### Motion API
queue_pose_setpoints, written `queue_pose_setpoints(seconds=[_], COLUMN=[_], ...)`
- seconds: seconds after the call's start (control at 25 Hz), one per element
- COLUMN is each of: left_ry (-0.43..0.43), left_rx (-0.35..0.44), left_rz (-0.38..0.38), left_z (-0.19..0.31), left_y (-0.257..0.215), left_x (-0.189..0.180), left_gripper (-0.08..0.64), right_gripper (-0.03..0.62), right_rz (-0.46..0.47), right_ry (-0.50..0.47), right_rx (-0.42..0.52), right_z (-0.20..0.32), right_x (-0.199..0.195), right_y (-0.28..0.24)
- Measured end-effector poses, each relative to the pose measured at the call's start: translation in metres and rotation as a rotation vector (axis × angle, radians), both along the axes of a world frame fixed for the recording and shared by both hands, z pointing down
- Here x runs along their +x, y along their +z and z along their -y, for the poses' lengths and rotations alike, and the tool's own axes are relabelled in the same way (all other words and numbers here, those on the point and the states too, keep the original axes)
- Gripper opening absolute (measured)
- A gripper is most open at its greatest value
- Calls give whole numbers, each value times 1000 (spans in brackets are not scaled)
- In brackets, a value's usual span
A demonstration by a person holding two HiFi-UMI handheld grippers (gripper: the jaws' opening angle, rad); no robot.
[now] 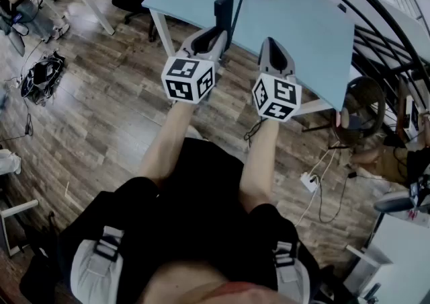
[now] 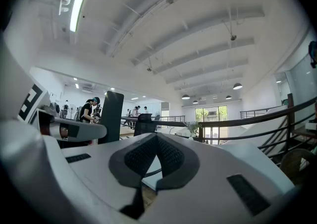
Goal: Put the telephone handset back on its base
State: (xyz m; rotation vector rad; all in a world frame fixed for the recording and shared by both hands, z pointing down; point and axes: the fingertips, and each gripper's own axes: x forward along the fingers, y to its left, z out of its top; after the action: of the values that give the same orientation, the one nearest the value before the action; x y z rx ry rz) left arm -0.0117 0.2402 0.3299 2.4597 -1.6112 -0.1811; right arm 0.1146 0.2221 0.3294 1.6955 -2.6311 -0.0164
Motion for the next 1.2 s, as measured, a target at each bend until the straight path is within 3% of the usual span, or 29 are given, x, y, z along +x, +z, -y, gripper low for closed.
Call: queue_pose_setpoints(seconds=[0.64,1.2], left_ry=[20,32], left_rx=[4,2], left_rz=[-25,-76], left_z=[23,71], left_y=[-9,-9], left_x=[1,-13], left_gripper=[66,66], right_gripper=[-11,-11], right_rz=[94,72], right_ry=[37,28], right_rx=[-31,-28], right_z=[35,68], right_x=[13,9], right_y=[1,6])
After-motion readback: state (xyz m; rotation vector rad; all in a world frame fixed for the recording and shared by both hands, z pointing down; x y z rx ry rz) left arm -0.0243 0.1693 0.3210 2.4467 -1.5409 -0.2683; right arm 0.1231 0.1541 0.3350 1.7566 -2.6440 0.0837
